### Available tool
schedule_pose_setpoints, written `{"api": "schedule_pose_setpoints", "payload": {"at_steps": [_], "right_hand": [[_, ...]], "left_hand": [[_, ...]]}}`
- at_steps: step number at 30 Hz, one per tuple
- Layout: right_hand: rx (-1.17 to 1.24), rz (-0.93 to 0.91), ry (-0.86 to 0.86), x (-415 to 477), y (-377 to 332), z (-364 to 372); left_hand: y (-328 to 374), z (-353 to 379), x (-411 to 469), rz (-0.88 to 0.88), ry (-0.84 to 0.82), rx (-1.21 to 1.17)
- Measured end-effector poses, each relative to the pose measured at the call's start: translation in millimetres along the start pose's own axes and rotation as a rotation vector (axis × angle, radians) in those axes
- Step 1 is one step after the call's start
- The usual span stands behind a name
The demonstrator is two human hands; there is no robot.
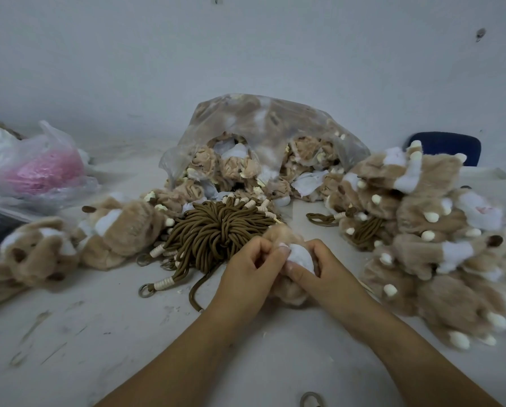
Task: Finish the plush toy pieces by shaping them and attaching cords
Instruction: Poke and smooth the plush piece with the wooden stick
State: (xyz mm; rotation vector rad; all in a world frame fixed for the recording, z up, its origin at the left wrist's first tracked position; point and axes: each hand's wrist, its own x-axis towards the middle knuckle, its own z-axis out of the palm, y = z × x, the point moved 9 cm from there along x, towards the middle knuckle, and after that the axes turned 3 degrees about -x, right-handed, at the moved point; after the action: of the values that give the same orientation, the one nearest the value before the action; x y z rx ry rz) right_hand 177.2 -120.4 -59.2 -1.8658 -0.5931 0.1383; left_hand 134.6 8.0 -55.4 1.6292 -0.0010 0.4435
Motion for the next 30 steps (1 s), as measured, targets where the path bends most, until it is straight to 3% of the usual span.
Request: {"api": "schedule_pose_setpoints", "payload": {"at_steps": [12,22,30], "right_hand": [[0.033,0.066,0.113,0,8,-17],[0.052,0.091,-0.024,-4,1,0],[-0.05,0.076,0.138,0,1,-10]], "left_hand": [[-10,18,-2,-0.07,-0.166,-0.116],[-8,3,-3,0.023,0.051,0.154],[0,8,-6,0.067,0.015,0.11]]}}
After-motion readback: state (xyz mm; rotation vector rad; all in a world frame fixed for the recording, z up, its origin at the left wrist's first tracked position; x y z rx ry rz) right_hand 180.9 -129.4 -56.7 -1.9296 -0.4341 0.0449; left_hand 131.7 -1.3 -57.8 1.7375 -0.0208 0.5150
